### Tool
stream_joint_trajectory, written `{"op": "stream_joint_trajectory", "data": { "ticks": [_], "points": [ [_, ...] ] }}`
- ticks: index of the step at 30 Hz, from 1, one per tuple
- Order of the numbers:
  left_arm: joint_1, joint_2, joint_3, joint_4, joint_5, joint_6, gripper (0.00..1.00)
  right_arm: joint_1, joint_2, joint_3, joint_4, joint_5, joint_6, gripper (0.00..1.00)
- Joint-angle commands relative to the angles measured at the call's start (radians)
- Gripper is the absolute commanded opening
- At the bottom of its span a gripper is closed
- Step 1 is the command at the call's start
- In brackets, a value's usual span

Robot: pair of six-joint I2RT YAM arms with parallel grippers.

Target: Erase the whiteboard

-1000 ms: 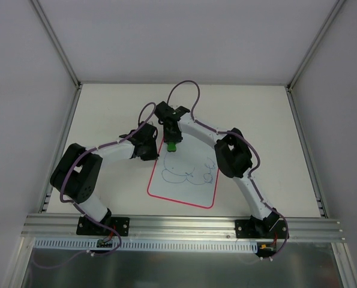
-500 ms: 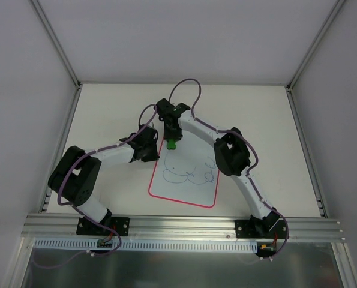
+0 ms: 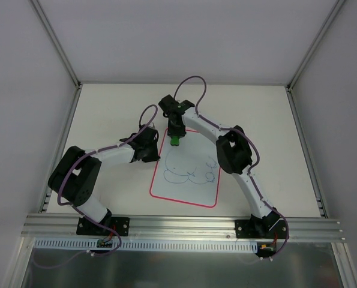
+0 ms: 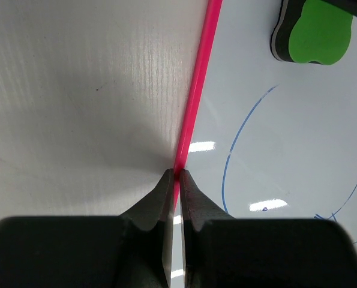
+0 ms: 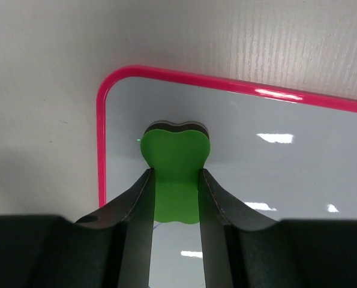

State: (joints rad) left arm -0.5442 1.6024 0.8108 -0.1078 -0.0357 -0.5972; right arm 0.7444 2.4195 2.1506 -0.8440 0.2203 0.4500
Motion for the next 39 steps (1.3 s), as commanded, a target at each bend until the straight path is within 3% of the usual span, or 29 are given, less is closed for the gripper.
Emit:
{"op": "stream_joint_trajectory", "data": {
  "ticks": [1, 7, 11, 21, 31, 39],
  "points": [
    [-0.023, 0.041, -0.041, -0.164, 0.022, -0.015, 0.0, 0.026, 0.056, -0.014, -0.053, 0.031, -0.048, 0.0],
    [-0.023, 0.048, -0.027, -0.164, 0.016, -0.021, 0.0, 0.104, 0.012, -0.099, -0.055, -0.01, -0.068, 0.0],
    [-0.023, 0.056, -0.019, -0.162, 0.008, -0.027, 0.0, 0.131, -0.089, -0.286, 0.015, -0.055, -0.042, 0.0],
    [-0.023, 0.064, -0.013, -0.158, -0.01, -0.044, 0.0, 0.182, -0.215, -0.544, 0.147, -0.075, 0.024, 0.0],
    [-0.019, 0.01, -0.044, -0.147, -0.038, -0.067, 0.0, 0.176, -0.221, -0.558, 0.194, -0.096, 0.113, 0.0],
    [0.001, -0.134, -0.096, -0.138, -0.046, -0.075, 0.0, 0.139, -0.241, -0.563, 0.191, -0.05, 0.07, 0.0]
  ]
}}
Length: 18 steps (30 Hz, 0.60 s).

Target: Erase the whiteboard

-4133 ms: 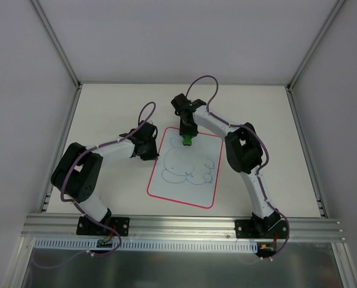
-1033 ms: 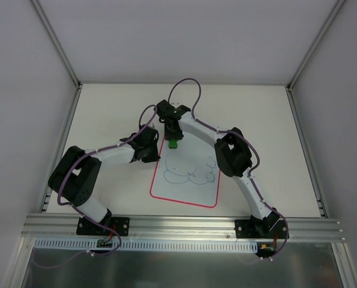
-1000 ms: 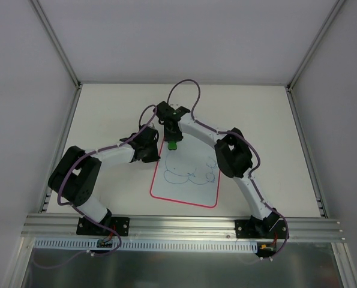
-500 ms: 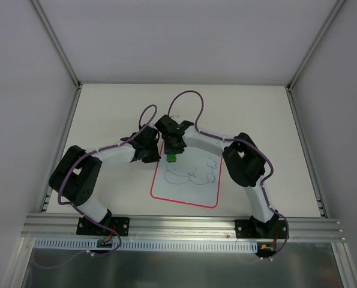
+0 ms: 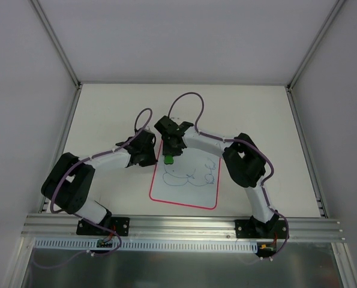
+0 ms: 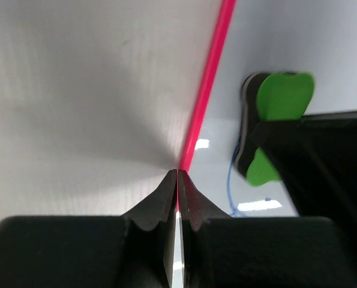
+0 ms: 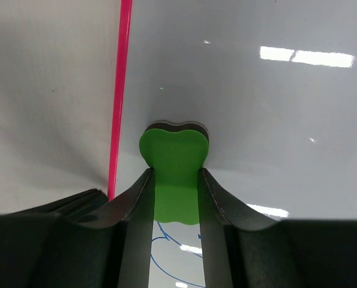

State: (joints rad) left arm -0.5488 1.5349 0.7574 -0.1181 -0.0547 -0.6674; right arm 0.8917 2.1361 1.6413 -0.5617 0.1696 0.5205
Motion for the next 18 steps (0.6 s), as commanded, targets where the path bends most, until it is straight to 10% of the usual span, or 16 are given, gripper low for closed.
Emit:
{"op": "stream_joint_trajectory", "data": {
  "ticks": [1, 18],
  "points": [
    [0.007, -0.085, -0.055, -0.127, -0.028, -0.003, 0.03, -0.008, 0.042, -0.057, -0.092, 0.008, -0.005, 0.0],
    [-0.014, -0.318, -0.239, -0.132, 0.096, -0.072, 0.14, 0.038, 0.073, 0.026, -0.193, 0.061, -0.117, 0.01]
  ]
}}
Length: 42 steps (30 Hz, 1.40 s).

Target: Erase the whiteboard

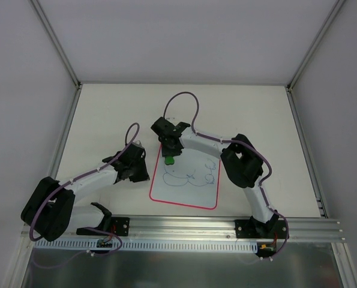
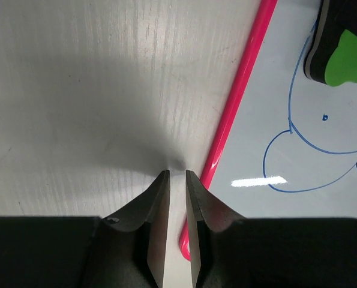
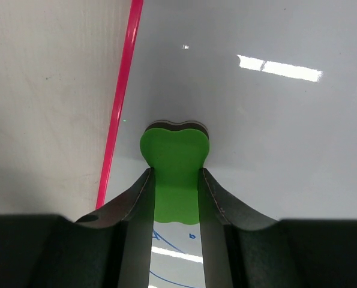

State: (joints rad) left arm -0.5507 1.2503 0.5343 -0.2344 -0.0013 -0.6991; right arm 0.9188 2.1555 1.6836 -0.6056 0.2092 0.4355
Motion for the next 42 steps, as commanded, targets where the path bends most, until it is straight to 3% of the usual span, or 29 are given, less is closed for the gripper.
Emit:
{"op": "stream_joint_trajectory", "data": {
  "ticks": [1, 7, 15, 28, 36, 42],
  "points": [
    [-0.015, -0.037, -0.02, -0.016, 0.046, -0.045, 0.18, 0.015, 0.053, -0.018, -0.151, 0.024, -0.032, 0.0],
    [-0.043, -0.048, -0.036, -0.006, 0.047, -0.08, 0.2, 0.046, 0.047, -0.018, -0.172, 0.033, -0.029, 0.0],
    [-0.078, 0.012, -0.053, 0.035, 0.032, -0.132, 0.07, 0.061, 0.038, -0.033, -0.177, 0.018, -0.009, 0.0],
    [-0.098, 0.057, -0.05, 0.072, 0.017, -0.16, 0.09, 0.069, 0.05, -0.015, -0.164, -0.027, 0.002, 0.0],
    [-0.098, -0.023, -0.053, 0.078, 0.023, -0.137, 0.16, 0.071, 0.055, -0.007, -0.164, -0.031, -0.003, 0.0],
    [-0.12, 0.05, -0.013, 0.079, 0.043, -0.114, 0.15, 0.071, 0.06, -0.004, -0.164, -0.028, -0.003, 0.01]
  ]
}}
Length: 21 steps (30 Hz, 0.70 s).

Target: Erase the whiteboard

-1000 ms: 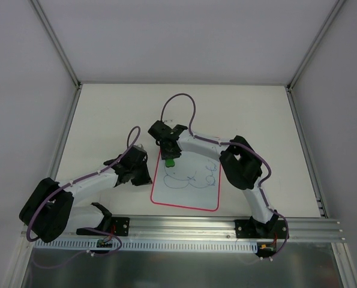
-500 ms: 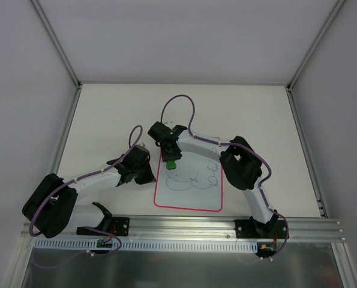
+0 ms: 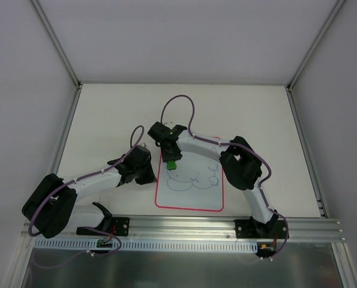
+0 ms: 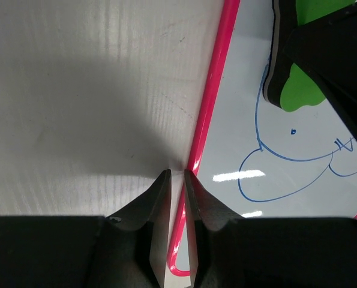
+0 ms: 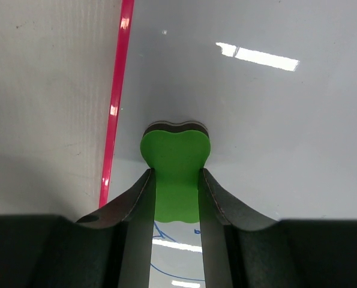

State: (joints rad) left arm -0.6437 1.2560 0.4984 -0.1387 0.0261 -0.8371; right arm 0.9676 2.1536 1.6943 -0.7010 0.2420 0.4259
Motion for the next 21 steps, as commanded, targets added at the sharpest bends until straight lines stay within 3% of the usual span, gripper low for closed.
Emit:
{"op": "stream_joint_trajectory", "data": {
  "ticks": [1, 10, 15, 21],
  "points": [
    [-0.031, 0.058, 0.032, -0.015, 0.017, 0.024, 0.15, 0.022, 0.061, -0.018, -0.069, -0.061, 0.008, 0.0],
    [-0.059, 0.178, 0.051, -0.009, -0.018, -0.022, 0.0, 0.025, 0.04, -0.061, -0.034, -0.098, 0.042, 0.0],
    [-0.06, 0.189, 0.049, -0.002, -0.02, -0.036, 0.0, 0.01, 0.034, -0.11, -0.017, -0.095, 0.07, 0.0],
    [-0.059, 0.18, 0.035, -0.004, -0.054, -0.048, 0.0, -0.098, -0.069, -0.249, -0.017, -0.001, 0.071, 0.0]
  ]
}}
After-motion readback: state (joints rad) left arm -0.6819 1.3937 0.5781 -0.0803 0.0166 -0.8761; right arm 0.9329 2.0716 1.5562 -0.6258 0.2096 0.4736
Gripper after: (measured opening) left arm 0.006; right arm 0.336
